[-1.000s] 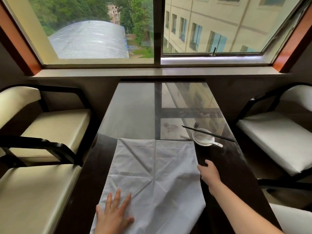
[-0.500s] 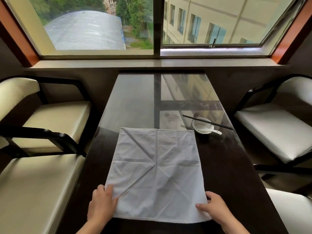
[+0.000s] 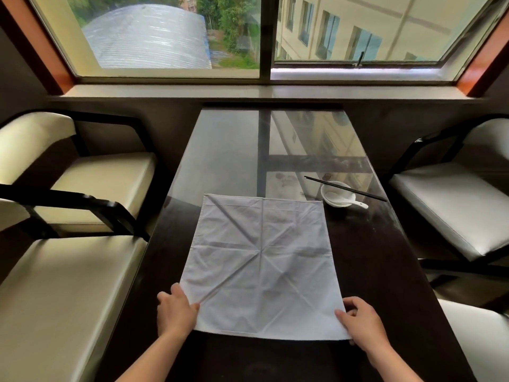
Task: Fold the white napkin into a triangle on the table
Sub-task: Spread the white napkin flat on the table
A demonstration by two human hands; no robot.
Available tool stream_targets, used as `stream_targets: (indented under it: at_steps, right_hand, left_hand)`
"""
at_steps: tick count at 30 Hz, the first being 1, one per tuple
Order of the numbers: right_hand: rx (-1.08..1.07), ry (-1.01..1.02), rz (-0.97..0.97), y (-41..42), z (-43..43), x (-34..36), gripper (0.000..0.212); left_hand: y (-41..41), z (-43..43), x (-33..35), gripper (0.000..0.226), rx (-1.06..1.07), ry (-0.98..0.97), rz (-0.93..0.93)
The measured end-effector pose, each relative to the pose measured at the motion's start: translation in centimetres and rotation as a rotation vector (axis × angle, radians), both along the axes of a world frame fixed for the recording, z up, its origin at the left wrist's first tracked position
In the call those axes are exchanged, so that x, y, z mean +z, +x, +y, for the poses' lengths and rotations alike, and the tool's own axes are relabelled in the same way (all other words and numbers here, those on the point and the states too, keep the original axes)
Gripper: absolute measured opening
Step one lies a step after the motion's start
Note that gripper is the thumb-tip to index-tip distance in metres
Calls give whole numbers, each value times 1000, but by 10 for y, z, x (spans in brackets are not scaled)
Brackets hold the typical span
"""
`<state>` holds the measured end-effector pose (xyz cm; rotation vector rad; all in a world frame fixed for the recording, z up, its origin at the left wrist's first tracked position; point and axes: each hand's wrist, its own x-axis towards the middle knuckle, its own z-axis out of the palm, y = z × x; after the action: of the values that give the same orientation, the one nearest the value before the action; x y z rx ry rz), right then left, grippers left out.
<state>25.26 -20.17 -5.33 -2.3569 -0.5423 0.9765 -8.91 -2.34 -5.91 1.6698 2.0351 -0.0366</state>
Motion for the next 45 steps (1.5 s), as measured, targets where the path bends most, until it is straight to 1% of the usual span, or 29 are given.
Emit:
stream_targets:
  at_steps: [3, 4, 8, 11, 15, 17, 21, 25, 29, 33, 38, 40, 42, 45]
  right_hand:
    - [-45, -4, 24, 0, 0, 0, 13]
    - [-59, -2, 39, 1, -1, 0, 16]
    - [-90, 16, 80, 4, -9, -1, 25]
    - [-97, 35, 60, 5, -17, -2, 21]
    - [-109, 62, 36, 5, -24, -2, 15]
    - [-114, 65, 20, 7, -27, -1, 15]
    - [-123, 66, -8, 12, -33, -2, 15]
    - [-131, 54, -11, 15, -41, -4, 16]
    - [-132, 37, -14, 16, -51, -8, 17]
    - [-102, 17, -25, 17, -62, -13, 20]
    - [-13, -20, -21, 15, -70, -13, 26]
    - [43, -38, -84, 14, -71, -10, 27]
    - [102, -54, -170, 13, -73, -6, 26]
    - [206, -100, -230, 10, -81, -4, 23]
  left_hand:
    - [-3, 6, -5, 70, 68, 1, -115]
    - [-4, 8, -6, 70, 103, 14, -165]
    - [-6, 8, -8, 53, 231, 91, -344]
    - [-5, 6, -5, 46, 309, 120, -473]
    - [-9, 4, -4, 36, 518, 30, -711]
    - [-16, 0, -7, 33, 569, -5, -772]
    - [-36, -14, -13, 30, 555, -21, -741]
    - [-52, -35, -20, 26, 474, -41, -682]
    - [-61, -53, -25, 25, 363, -12, -574]
    - [-62, -61, -23, 29, 301, 15, -516]
    - [-57, -66, -13, 20, 258, 72, -425]
    - [-56, -70, -8, 21, 156, 143, -322]
    - [-58, -76, -4, 30, 1, 196, -272]
    - [-66, -89, -5, 37, -281, 164, -192]
